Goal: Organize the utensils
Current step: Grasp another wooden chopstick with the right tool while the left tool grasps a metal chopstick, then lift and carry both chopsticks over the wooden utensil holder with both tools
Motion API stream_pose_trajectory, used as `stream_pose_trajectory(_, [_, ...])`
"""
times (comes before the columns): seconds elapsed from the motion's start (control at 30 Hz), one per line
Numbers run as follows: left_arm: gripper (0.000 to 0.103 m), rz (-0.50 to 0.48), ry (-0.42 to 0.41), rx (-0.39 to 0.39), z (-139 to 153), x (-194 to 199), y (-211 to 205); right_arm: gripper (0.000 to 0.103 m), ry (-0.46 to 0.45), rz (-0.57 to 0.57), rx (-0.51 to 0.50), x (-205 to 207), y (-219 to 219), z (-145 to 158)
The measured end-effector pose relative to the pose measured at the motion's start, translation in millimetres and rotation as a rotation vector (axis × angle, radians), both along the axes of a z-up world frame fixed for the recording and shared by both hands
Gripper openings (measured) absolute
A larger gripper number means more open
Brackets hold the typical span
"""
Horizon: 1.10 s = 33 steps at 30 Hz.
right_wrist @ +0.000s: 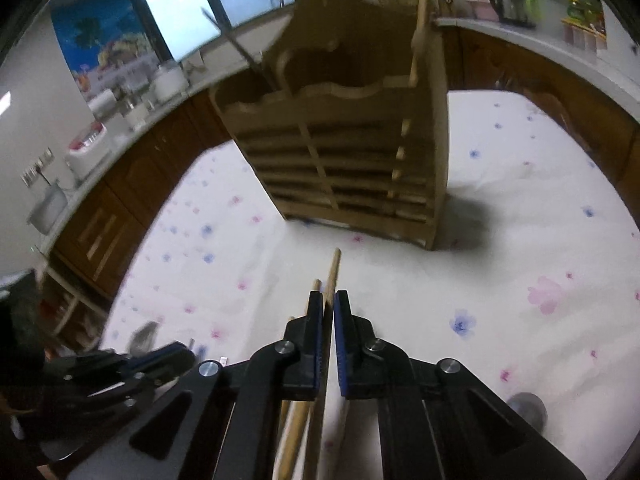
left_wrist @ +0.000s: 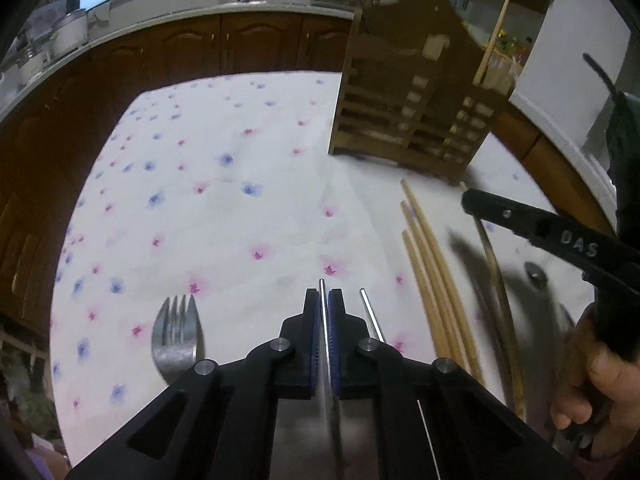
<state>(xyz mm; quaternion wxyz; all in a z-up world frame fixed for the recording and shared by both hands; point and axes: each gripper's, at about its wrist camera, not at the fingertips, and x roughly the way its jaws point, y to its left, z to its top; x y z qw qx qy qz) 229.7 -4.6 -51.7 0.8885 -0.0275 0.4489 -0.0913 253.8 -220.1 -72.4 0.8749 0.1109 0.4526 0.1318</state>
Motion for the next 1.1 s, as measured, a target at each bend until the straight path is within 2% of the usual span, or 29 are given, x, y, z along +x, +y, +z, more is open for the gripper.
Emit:
stream_pose_trajectory(0.2, [0.002, -0.031, -0.079, -0.047, 34, -26, 10, 0.005, -0.081, -0.018, 0.060, -20, -2, 38])
stream_pose_trajectory(0.57, [0.002, -0.053, -0.242, -0.112, 97, -91, 36, 0.005, -0.215, -0.033, 0.095, -53, -4, 94])
stream_pose_trajectory(0.83, [0.002, -0.037, -0.316, -0.143, 121, -123, 50, 0.005, -0.300, -0.048, 0.105, -69, -10, 125])
stream_pose_trajectory(1.1, [0.002, -0.011, -0.352, -0.156, 136, -130, 57, 0.005, -0.363, -0.050, 0.100, -76, -11, 146])
